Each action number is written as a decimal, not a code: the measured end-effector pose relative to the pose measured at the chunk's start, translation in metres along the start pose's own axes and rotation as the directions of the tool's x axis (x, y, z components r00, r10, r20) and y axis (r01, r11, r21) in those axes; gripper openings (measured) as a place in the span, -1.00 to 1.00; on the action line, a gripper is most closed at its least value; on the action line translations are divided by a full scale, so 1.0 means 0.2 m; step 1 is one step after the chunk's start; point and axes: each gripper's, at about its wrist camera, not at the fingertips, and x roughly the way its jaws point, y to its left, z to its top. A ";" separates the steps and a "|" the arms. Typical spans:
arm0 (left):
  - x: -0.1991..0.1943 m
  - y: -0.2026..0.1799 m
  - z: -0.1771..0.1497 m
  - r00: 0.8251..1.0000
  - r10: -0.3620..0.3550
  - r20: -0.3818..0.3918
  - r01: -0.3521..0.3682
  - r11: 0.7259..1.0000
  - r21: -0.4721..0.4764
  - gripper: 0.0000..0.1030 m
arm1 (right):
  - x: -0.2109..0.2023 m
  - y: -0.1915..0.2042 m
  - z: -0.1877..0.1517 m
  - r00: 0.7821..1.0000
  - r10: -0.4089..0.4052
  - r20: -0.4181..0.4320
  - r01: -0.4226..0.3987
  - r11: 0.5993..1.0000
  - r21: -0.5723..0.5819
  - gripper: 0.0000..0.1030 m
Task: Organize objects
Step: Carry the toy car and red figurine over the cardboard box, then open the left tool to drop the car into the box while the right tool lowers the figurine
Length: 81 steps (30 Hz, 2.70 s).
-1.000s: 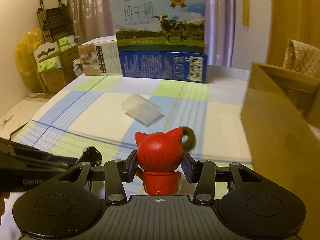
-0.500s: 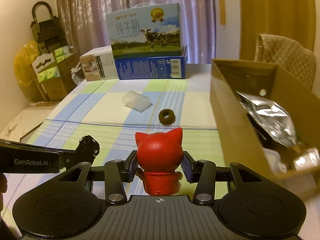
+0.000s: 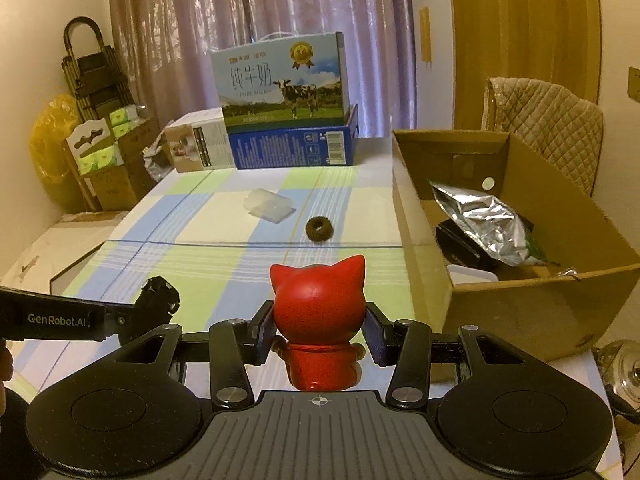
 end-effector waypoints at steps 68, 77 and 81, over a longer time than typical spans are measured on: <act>0.24 -0.94 0.48 0.972 -0.234 0.010 0.229 0.959 0.170 -0.66 | -0.16 -0.87 0.37 0.984 -0.172 0.040 0.168 0.981 0.094 -0.16; 0.36 -0.99 0.52 0.971 -0.241 -0.009 0.239 0.958 0.161 -0.66 | -0.08 -0.96 0.40 0.984 -0.179 0.021 0.176 0.979 0.104 -0.16; 0.40 -0.99 0.53 0.971 -0.240 -0.013 0.239 0.959 0.152 -0.66 | -0.06 -0.98 0.40 0.984 -0.179 0.014 0.177 0.979 0.106 -0.16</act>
